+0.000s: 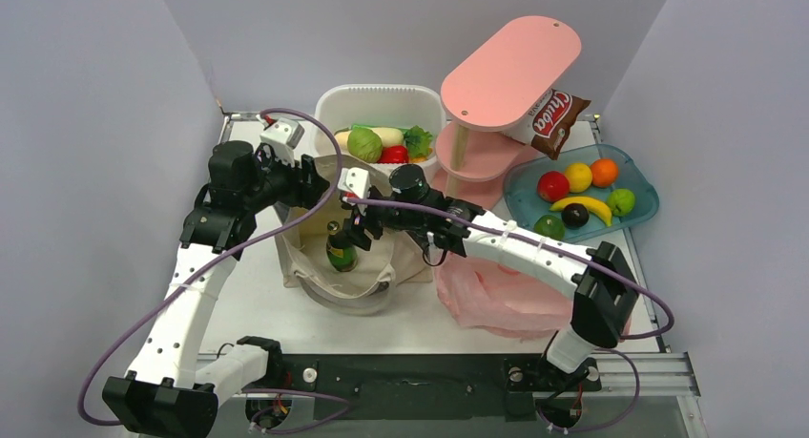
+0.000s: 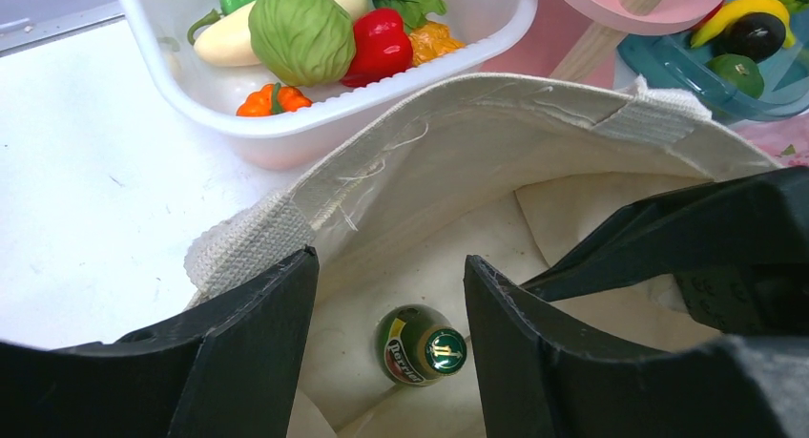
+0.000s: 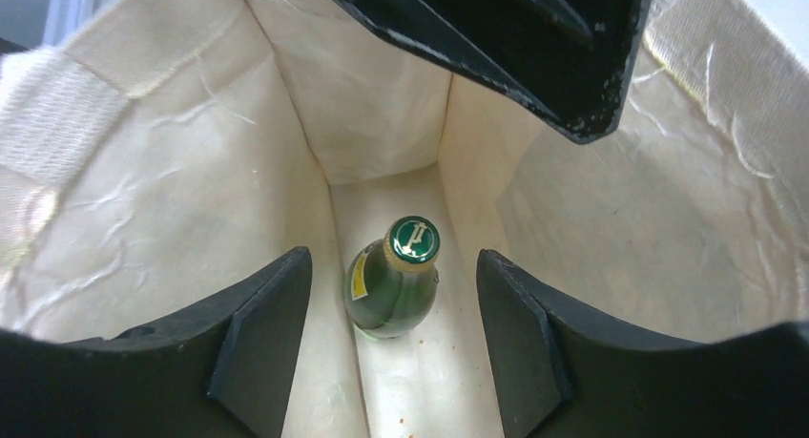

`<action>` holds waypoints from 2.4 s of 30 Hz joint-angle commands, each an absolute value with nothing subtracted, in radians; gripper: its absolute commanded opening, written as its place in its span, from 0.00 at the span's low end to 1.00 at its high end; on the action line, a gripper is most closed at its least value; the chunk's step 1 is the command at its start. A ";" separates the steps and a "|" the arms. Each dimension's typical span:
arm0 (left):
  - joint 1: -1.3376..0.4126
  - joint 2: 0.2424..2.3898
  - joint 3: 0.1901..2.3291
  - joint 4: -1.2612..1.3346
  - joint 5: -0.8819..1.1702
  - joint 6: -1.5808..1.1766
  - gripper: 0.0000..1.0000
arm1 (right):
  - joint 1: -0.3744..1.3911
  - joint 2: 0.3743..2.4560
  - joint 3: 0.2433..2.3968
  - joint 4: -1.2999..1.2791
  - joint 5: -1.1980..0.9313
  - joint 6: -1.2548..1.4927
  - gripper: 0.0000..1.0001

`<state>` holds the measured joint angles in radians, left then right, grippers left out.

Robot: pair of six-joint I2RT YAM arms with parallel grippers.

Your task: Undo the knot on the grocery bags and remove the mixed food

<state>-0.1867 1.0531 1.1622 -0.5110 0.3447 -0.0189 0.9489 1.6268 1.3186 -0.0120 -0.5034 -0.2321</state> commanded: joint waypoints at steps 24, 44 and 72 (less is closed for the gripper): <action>-0.181 1.033 1.152 -0.458 0.297 -0.054 0.56 | 0.980 1.621 1.346 -0.106 -0.403 -0.205 0.65; -0.180 1.038 1.134 -0.474 0.298 -0.040 0.56 | 0.912 1.741 1.270 0.195 -0.511 -0.161 0.63; -0.181 1.051 1.126 -0.485 0.290 -0.026 0.56 | 0.929 1.886 1.288 0.242 -0.537 -0.213 0.45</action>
